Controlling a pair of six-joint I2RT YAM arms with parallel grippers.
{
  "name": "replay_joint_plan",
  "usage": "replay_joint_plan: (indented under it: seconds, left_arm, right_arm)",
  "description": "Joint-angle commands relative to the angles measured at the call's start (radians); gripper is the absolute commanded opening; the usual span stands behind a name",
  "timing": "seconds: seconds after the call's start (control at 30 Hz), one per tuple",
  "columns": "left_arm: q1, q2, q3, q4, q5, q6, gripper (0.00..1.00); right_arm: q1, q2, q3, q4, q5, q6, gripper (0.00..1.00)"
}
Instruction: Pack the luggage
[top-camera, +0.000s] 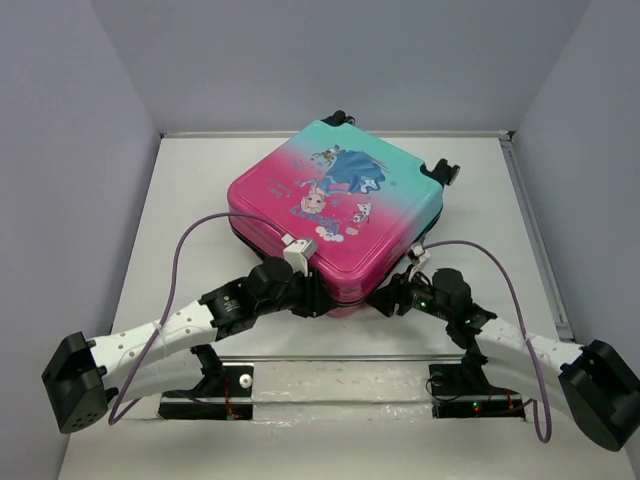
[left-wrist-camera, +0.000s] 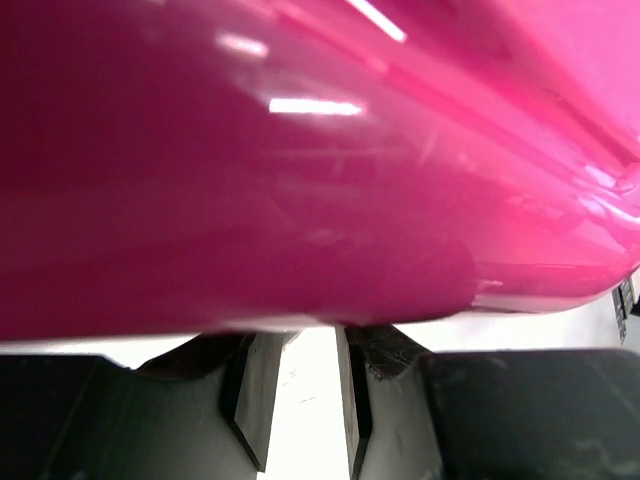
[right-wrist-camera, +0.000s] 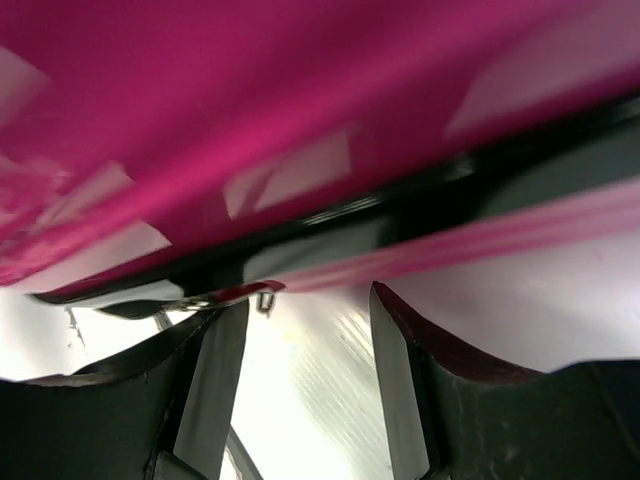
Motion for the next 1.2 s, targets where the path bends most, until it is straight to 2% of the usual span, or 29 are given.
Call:
replay_joint_plan:
  seconds: [0.0, 0.1, 0.2, 0.33, 0.43, 0.63, 0.77, 0.8, 0.9, 1.03, 1.07, 1.1, 1.13, 1.17]
  left_arm:
    - [0.019, 0.002, 0.085, 0.138, -0.185, 0.034, 0.38]
    - [0.019, -0.001, 0.09, 0.144, -0.192, 0.036, 0.38]
    - [0.02, 0.01, 0.096, 0.162, -0.177, 0.041, 0.38]
    - [0.02, 0.029, 0.104, 0.175, -0.157, 0.038, 0.38]
    - [0.02, 0.024, 0.102, 0.178, -0.16, 0.039, 0.38]
    - [0.02, 0.007, 0.102, 0.178, -0.165, 0.036, 0.38]
    - [0.02, 0.013, 0.105, 0.179, -0.162, 0.035, 0.37]
    - [0.02, 0.018, 0.105, 0.179, -0.16, 0.033, 0.37]
    - [0.02, 0.03, 0.113, 0.196, -0.171, 0.036, 0.36]
    - [0.022, 0.068, 0.18, 0.231, -0.206, 0.051, 0.34]
    - [0.023, 0.096, 0.197, 0.242, -0.217, 0.062, 0.34]
    - [0.025, 0.096, 0.214, 0.248, -0.223, 0.068, 0.34]
    - [0.025, 0.129, 0.253, 0.256, -0.231, 0.076, 0.34]
    - [0.026, 0.149, 0.274, 0.264, -0.238, 0.08, 0.33]
  right_arm:
    - [0.029, -0.015, -0.003, 0.163, 0.0, -0.043, 0.56]
    - [0.04, -0.095, -0.006, 0.067, 0.052, -0.06, 0.55]
    - [0.04, -0.147, -0.014, 0.049, 0.111, -0.071, 0.55]
    - [0.04, -0.065, 0.032, 0.085, 0.071, -0.083, 0.54]
    - [0.04, 0.006, 0.043, 0.149, 0.048, -0.063, 0.49]
    - [0.058, 0.04, 0.024, 0.23, 0.071, -0.049, 0.42]
    - [0.067, 0.042, 0.032, 0.25, 0.083, -0.06, 0.3]
    - [0.067, 0.046, 0.035, 0.25, 0.091, -0.058, 0.2]
    - [0.134, 0.037, 0.04, 0.232, 0.138, -0.043, 0.07]
    - [0.343, -0.006, 0.055, 0.058, 0.322, -0.02, 0.07]
    - [0.453, -0.012, 0.069, -0.04, 0.365, 0.012, 0.07]
    - [0.454, -0.02, 0.076, -0.041, 0.428, 0.012, 0.07]
    - [0.577, -0.023, 0.086, -0.132, 0.534, 0.064, 0.07]
    - [0.637, -0.02, 0.095, -0.171, 0.583, 0.09, 0.07]
